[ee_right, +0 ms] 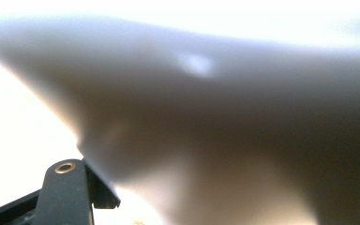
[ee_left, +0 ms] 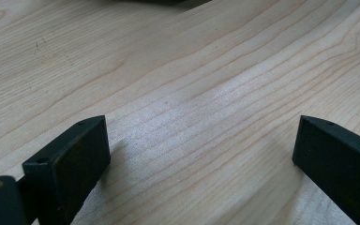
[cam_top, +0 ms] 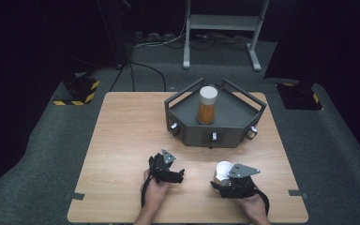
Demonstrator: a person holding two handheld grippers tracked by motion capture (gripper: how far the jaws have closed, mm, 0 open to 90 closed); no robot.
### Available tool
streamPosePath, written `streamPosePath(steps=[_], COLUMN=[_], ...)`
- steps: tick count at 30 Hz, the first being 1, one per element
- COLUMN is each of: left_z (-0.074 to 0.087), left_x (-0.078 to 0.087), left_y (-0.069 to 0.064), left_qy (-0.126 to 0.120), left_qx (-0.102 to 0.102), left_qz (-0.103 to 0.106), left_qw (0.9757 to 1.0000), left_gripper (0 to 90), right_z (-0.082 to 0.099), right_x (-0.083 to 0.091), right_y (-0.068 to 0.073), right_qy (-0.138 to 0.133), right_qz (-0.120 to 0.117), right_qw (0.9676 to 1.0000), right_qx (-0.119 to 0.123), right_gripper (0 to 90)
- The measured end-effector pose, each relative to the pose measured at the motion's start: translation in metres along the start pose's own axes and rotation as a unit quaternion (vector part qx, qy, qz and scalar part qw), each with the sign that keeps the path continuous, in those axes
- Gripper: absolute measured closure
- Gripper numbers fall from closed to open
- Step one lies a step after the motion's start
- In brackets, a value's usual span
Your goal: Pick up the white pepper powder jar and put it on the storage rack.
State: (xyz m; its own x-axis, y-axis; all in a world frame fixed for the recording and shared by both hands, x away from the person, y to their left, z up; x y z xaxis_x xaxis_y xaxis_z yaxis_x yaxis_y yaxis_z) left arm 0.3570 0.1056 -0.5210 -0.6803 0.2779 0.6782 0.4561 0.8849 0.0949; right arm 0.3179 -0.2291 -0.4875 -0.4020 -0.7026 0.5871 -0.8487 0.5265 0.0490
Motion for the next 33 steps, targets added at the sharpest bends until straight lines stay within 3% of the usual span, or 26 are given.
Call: streamPosePath(steps=[6,14,33], left_z=[0.0,0.0,0.0], left_x=[0.0,0.0,0.0], left_y=[0.0,0.0,0.0], left_qy=[0.0,0.001,0.0], left_qx=[0.0,-0.001,0.0], left_qz=[0.0,0.0,0.0], left_qw=[1.0,1.0,1.0], left_gripper=[4.3,4.4,4.4], right_z=[-0.004,-0.013,-0.044], right_x=[0.006,0.017,0.034], right_y=[-0.007,-0.023,-0.042], right_qy=[-0.005,-0.011,-0.029], right_qz=[0.003,0.016,0.041], right_qw=[0.9999,0.9984,0.9972], right_qx=[-0.012,-0.054,-0.055], right_gripper=[30.7,30.7,30.7])
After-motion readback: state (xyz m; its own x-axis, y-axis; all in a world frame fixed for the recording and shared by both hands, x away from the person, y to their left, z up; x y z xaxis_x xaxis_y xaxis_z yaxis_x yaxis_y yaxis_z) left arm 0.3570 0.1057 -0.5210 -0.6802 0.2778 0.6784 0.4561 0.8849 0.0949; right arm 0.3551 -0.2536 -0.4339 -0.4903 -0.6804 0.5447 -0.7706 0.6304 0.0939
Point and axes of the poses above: each handheld gripper's, and its own axes: x roughly backward along the jaws, z roughly out of its underside, y roughly to its left, the point moved 10 cm from there along -x, roughly forward along the jaws, and after that the axes turned 7 degrees about -z, right-handed, at the moved point
